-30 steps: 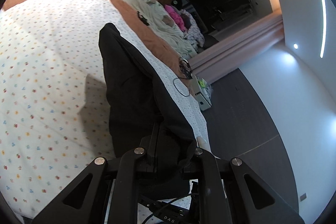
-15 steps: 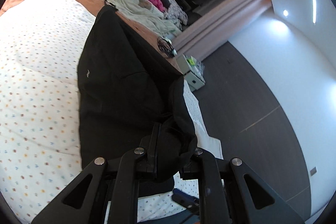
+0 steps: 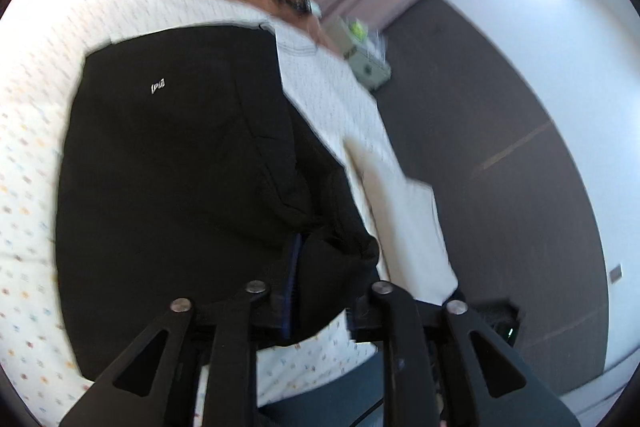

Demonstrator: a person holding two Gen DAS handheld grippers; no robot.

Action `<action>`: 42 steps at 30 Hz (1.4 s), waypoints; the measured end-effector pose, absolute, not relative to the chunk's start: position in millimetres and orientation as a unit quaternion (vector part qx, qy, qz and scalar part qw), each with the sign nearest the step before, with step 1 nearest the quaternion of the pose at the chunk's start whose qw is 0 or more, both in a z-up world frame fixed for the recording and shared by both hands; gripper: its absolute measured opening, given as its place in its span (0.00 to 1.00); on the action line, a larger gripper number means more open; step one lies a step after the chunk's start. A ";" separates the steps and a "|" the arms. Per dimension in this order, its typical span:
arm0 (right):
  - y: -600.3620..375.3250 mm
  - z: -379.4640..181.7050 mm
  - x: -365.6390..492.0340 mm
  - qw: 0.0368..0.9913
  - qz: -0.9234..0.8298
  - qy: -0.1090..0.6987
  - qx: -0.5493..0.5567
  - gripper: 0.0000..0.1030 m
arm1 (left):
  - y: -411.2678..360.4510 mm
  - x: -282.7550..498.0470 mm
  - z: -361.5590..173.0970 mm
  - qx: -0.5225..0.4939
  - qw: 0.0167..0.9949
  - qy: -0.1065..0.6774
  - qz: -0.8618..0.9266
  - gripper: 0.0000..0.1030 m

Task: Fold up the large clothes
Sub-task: 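Open both tools and raise them above the folded shirt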

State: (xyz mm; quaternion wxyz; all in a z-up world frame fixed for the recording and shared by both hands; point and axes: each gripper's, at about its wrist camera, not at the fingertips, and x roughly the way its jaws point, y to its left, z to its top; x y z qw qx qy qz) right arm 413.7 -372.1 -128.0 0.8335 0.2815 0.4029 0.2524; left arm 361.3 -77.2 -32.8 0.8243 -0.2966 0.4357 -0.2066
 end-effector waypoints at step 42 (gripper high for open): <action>-343.5 -152.9 384.9 0.807 0.226 0.464 0.287 0.08 | 54.1 281.2 -108.6 -0.323 0.826 0.453 -0.094 0.71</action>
